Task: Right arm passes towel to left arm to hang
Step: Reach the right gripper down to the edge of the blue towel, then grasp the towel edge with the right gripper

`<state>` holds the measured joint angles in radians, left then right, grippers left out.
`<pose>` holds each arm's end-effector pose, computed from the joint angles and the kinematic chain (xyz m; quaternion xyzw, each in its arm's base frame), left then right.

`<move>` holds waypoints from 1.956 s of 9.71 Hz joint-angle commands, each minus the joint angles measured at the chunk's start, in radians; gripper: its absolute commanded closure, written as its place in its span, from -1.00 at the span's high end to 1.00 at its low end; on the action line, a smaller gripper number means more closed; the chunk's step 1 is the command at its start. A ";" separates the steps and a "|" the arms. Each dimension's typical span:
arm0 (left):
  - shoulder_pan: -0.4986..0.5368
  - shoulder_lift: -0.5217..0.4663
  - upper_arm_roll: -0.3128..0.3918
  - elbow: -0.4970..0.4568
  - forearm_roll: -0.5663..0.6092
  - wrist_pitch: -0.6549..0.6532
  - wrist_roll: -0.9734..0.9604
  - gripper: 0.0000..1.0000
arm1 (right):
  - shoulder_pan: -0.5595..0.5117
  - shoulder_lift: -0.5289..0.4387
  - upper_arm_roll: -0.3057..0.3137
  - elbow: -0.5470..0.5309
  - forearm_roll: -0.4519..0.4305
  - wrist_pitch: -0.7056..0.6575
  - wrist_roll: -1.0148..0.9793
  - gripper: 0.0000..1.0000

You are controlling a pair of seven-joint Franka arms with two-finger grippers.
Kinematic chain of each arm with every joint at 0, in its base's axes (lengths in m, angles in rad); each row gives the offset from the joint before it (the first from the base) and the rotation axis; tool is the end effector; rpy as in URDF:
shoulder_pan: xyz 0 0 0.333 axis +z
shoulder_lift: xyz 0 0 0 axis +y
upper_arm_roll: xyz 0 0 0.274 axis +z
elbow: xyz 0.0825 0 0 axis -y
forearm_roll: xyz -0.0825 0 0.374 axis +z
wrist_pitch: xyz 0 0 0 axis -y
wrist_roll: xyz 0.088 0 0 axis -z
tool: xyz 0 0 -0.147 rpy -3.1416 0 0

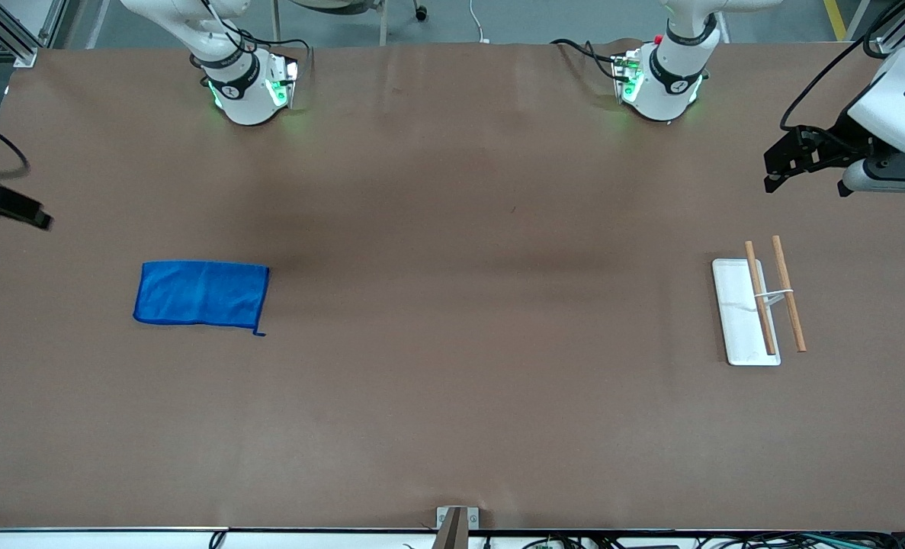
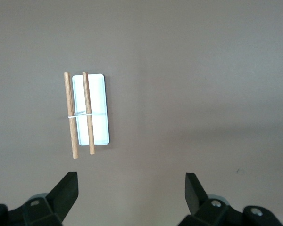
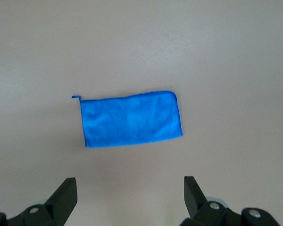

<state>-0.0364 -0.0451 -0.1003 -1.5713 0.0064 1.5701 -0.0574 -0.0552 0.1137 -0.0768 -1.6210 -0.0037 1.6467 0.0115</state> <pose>0.5294 -0.0729 0.5664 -0.9990 0.0396 -0.0223 0.0033 0.5654 -0.0742 0.4623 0.9965 -0.0713 -0.0441 0.0035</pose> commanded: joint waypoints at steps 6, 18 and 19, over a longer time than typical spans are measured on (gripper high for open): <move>0.000 0.047 0.001 0.047 0.017 -0.015 0.004 1.00 | 0.006 0.139 -0.001 -0.584 -0.013 0.810 -0.189 1.00; -0.011 0.119 -0.006 0.119 0.007 -0.005 0.002 1.00 | -0.032 0.293 -0.001 -0.654 -0.012 0.946 -0.243 -1.00; -0.002 0.117 -0.006 0.119 0.007 -0.005 0.016 1.00 | -0.031 0.287 0.000 -0.646 -0.010 0.917 -0.242 -1.00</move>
<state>-0.0456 0.0436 -0.1034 -1.4620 0.0065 1.5711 -0.0574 -0.0723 0.4044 -0.0867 -2.2597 -0.0078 2.5883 -0.2316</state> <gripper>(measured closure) 0.000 0.670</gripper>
